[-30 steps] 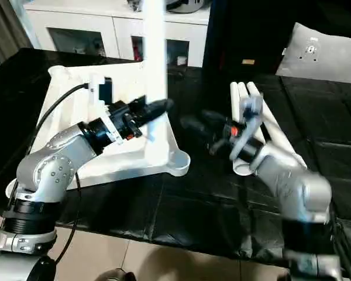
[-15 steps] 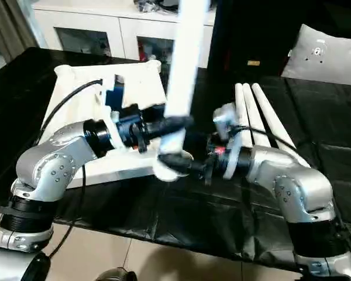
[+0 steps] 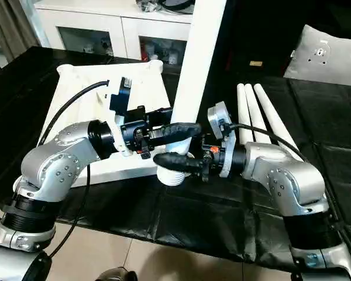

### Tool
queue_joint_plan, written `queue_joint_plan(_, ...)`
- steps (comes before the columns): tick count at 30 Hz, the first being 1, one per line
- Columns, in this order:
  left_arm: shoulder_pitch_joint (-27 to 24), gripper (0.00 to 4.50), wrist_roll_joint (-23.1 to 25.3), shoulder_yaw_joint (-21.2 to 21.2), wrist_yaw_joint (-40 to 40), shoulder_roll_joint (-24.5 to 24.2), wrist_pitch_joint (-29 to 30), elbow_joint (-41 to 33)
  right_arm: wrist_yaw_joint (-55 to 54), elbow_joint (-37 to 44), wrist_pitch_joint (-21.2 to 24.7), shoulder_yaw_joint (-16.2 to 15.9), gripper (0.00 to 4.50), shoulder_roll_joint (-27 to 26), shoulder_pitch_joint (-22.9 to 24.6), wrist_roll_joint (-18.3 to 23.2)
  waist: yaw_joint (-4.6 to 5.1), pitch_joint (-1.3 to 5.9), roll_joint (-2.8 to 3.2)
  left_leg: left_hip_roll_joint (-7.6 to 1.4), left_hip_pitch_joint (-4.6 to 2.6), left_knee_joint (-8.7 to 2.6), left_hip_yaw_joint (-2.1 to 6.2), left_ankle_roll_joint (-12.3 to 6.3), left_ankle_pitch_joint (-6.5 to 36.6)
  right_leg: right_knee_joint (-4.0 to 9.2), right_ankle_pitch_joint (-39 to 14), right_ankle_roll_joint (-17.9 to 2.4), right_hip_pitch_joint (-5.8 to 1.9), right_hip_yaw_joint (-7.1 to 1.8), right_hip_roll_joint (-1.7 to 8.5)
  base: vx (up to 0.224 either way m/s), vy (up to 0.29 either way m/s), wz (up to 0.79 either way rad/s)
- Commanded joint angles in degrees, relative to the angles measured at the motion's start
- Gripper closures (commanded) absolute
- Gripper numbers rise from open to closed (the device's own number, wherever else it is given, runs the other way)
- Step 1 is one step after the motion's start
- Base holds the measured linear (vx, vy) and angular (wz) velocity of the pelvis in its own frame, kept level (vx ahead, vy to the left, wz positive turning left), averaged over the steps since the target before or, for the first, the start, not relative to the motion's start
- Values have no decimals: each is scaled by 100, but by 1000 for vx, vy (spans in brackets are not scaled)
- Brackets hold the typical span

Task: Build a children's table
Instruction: Pick table leg

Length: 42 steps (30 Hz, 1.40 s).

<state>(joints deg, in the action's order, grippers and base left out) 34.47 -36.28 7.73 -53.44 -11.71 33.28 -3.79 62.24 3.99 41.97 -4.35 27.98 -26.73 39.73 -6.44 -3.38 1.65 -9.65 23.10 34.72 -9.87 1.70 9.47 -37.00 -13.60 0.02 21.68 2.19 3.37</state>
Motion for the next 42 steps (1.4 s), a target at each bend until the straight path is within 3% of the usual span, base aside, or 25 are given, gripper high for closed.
queue_joint_plan(1, 121, 259, 48, 47, -40, -8, -66, -53, 20, -33, 2, 6, 168, -6, -58, 11, -4, 409, -21, -323, -153, -356, 114, -70, 815, 467, -262, -1354, -238, -239, 460, 0, 0, 0)
queue_joint_plan(11, 91, 259, 110, 107, -46, 35, -138, -62, 27, -69, -28, 32, 243, -94, -65, 32, -9, 420, -16, -323, -156, -350, 115, -71, 798, 458, -157, -1377, -243, -235, 459, 0, 0, 0)
queue_joint_plan(17, 84, 259, 139, 104, -53, 16, -160, -51, -41, -100, 45, 84, 166, -106, -75, 72, -7, 424, -13, -322, -154, -349, 118, -85, 762, 448, -94, -1390, -246, -231, 455, 0, 0, 0)
queue_joint_plan(22, 80, 259, 149, 105, -69, 1, -166, -57, -50, -142, 38, 117, 156, -115, -93, 65, -12, 428, -8, -323, -157, -347, 118, -80, 751, 441, -49, -1396, -247, -231, 458, 0, 0, 0)
queue_joint_plan(23, 81, 259, 150, 104, -70, 1, -167, -57, -27, -139, 47, 119, 185, -113, -91, 84, -10, 427, -10, -322, -154, -345, 118, -85, 755, 443, -44, -1398, -247, -232, 457, 0, 0, 0)
queue_joint_plan(30, 82, 259, 158, 107, -106, -13, -161, -54, -30, -175, 59, 92, 232, -120, -60, 79, -9, 428, 6, -321, -157, -345, 121, -71, 789, 438, -21, -1413, -248, -229, 453, 0, 0, 0)
queue_joint_plan(40, 38, 259, 8, 11, 15, 6, 27, -118, -239, -176, 70, 98, 246, -211, -1, 20, -4, 434, 26, -314, -158, -343, 123, -50, 808, 436, -9, -1426, -254, -227, 450, 0, 0, 0)
queue_joint_plan(41, 17, 203, -16, 26, -6, 0, 46, -164, -262, -174, 46, 92, 246, -218, 11, -6, -6, 435, 48, -315, -161, -342, 124, -49, 813, 442, -12, -1424, -249, -226, 449, 0, 0, 0)
queue_joint_plan(42, -8, 203, -36, 48, -9, -11, 102, -195, -301, -170, 31, 97, 246, -243, 26, -17, -6, 432, 57, -311, -155, -340, 126, -44, 826, 437, -32, -1421, -251, -228, 449, 0, 0, 0)
